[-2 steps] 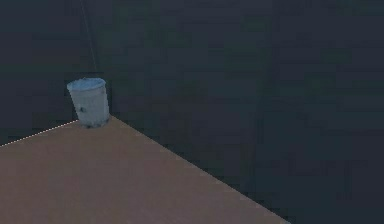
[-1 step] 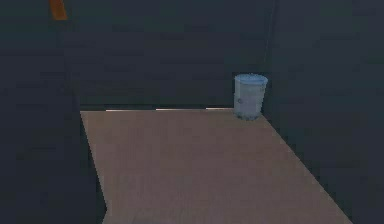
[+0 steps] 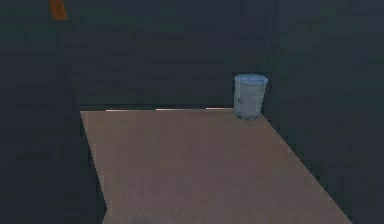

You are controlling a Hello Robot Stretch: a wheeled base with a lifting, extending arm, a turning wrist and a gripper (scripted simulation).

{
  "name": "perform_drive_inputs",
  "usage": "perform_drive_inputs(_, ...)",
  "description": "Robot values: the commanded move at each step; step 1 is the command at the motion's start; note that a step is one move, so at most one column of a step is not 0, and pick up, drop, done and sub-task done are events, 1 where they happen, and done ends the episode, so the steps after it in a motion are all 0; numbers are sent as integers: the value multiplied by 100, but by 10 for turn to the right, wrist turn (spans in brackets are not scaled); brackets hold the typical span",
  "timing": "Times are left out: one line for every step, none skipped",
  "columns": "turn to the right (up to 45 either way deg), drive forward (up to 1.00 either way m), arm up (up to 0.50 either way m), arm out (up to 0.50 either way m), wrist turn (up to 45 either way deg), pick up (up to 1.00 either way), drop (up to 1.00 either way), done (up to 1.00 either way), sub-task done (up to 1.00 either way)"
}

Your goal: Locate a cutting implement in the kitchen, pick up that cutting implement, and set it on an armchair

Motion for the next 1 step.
perform_drive_inputs(0,20,0,0,0,0,0,0,0)
